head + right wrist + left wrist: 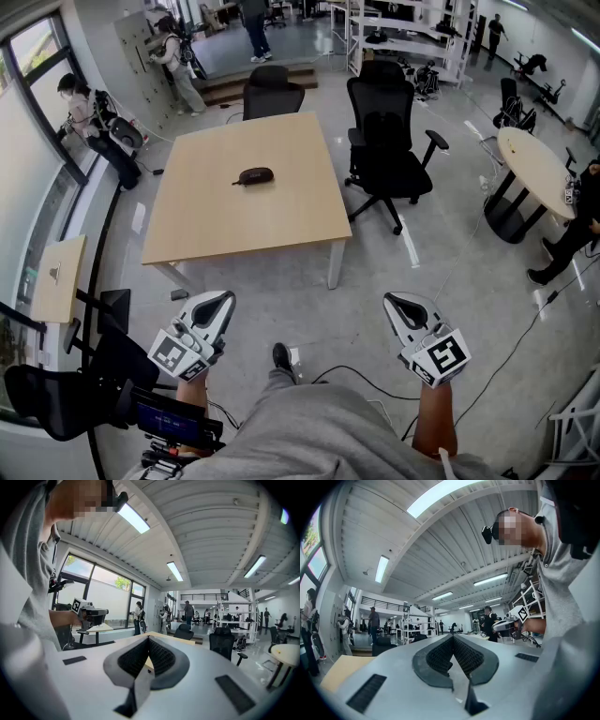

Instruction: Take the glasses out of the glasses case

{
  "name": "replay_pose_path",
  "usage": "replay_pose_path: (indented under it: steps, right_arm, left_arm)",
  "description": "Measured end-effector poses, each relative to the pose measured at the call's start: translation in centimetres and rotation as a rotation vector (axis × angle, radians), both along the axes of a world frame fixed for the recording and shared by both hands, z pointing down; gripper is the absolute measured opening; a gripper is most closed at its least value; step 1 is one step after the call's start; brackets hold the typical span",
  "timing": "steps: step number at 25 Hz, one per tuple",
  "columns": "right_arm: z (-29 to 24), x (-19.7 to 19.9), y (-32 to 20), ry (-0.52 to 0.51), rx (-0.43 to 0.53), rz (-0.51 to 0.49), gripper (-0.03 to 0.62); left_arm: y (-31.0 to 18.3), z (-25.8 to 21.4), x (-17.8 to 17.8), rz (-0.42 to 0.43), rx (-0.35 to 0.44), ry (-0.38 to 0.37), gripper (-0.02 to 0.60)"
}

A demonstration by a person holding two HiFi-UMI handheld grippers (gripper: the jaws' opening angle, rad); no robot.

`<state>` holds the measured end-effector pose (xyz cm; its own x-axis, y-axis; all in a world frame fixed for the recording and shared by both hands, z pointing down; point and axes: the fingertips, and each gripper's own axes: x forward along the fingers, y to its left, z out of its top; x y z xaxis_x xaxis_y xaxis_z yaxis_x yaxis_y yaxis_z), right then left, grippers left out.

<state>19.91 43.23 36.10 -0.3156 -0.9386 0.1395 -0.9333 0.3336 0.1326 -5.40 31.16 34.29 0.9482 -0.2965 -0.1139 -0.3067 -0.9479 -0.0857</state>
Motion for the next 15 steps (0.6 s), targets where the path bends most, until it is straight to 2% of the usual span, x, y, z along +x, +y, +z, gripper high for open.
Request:
replay_pose_path:
  steps: [11, 15]
  right_arm:
    - [0.11, 0.17, 0.08, -0.016, 0.004, 0.002, 0.008]
    - [-0.2, 0.18, 0.63, -0.088, 0.028, 0.0, 0.008]
  left_arm:
    - [0.3, 0.15, 0.46, 0.007, -0.005, -0.011, 0.006]
    - [0.58, 0.38, 0.86, 0.024, -0.008, -0.016, 0.006]
